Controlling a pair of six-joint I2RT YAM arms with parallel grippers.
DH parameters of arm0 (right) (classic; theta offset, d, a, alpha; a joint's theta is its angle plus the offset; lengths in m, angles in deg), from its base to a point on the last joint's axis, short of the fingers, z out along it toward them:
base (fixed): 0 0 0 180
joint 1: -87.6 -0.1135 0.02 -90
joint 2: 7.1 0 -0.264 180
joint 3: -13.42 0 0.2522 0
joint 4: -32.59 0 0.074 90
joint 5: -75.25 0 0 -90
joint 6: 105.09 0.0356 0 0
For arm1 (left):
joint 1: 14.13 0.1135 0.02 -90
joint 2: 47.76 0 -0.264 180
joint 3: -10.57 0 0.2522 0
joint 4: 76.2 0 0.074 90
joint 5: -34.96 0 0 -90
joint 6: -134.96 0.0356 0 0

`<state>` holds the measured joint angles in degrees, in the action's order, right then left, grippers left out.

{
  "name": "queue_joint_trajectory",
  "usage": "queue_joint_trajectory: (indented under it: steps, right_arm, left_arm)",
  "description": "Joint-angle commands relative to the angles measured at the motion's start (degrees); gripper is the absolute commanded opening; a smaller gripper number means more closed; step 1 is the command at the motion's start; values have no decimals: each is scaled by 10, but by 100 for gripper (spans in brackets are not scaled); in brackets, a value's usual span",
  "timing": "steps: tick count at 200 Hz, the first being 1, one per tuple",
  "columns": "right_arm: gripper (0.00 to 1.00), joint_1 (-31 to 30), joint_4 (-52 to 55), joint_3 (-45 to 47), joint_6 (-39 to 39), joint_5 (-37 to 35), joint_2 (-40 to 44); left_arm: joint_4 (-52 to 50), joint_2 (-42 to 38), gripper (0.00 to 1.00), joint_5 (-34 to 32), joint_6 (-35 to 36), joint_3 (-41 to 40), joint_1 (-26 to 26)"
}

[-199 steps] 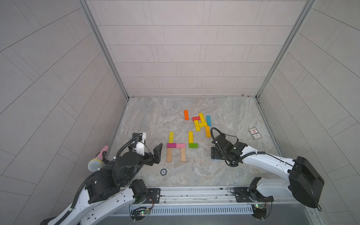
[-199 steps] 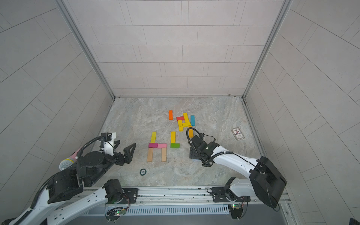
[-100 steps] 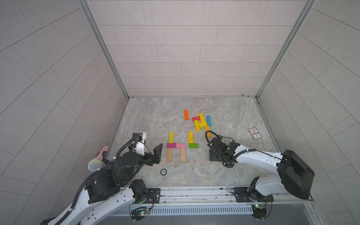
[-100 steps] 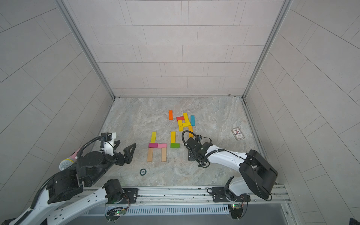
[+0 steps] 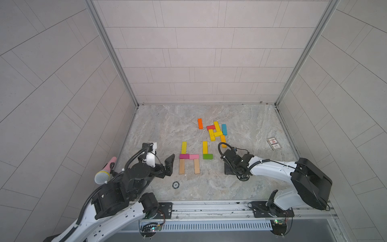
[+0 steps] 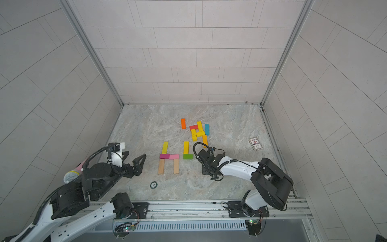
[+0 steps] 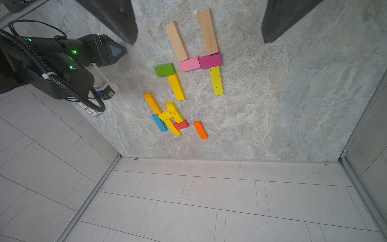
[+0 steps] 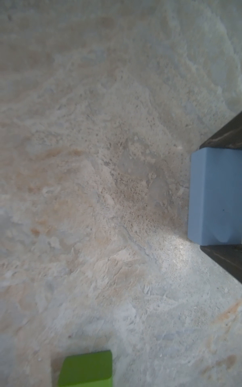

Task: Assemble the letter h with building blocks
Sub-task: Pick up the building block from the center of the board.

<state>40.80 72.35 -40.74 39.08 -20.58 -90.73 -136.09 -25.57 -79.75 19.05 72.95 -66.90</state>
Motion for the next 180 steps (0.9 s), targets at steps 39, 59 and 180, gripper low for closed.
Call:
queue_joint_trajectory:
  steps: [39,59,180]
  right_arm:
    - [54,-2,10,-95,-39,-13,-31]
    - [54,3,15,-140,-49,-6,-75]
    - [54,38,3,-195,-85,14,-167]
  left_arm:
    - [4,6,100,-4,5,-5,7]
    - [3,7,100,-5,5,-4,7]
    - [2,5,100,-7,4,-5,8]
